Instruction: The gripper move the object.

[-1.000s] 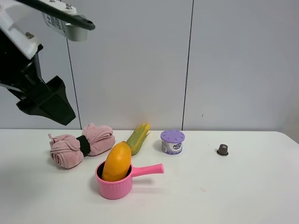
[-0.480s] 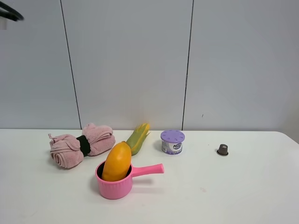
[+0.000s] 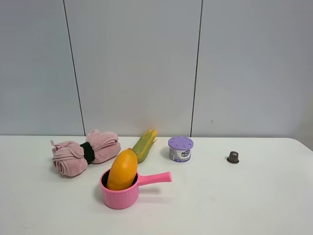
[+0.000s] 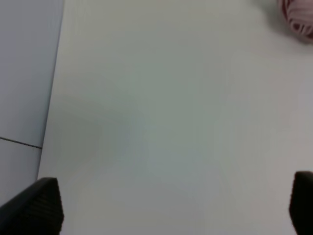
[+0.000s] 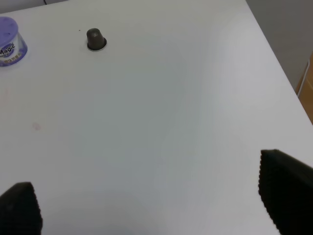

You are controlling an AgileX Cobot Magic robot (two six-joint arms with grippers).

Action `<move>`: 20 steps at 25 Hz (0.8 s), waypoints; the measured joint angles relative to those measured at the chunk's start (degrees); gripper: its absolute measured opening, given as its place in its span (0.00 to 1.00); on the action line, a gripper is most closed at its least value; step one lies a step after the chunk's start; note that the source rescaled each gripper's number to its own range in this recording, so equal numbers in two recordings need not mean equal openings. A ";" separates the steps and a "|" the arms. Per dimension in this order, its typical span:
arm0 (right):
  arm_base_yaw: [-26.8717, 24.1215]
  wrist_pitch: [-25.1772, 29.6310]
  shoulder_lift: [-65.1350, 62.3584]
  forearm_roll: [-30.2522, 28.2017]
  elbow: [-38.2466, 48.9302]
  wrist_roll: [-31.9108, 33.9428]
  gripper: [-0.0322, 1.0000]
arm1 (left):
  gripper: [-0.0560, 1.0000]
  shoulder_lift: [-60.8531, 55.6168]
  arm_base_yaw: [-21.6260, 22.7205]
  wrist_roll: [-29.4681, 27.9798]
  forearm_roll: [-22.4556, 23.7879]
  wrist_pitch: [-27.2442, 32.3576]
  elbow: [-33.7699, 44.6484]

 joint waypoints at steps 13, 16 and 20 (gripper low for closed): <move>0.00 0.00 0.00 0.00 0.00 0.00 1.00 | 0.85 -17.92 0.14 -3.35 -0.95 0.12 11.94; 0.00 0.00 0.00 0.00 0.00 0.00 1.00 | 0.85 -20.94 0.14 -3.64 -2.27 0.17 15.09; 0.00 0.00 0.00 0.00 0.00 0.00 1.00 | 0.85 -24.46 0.14 -3.78 -2.88 0.03 18.68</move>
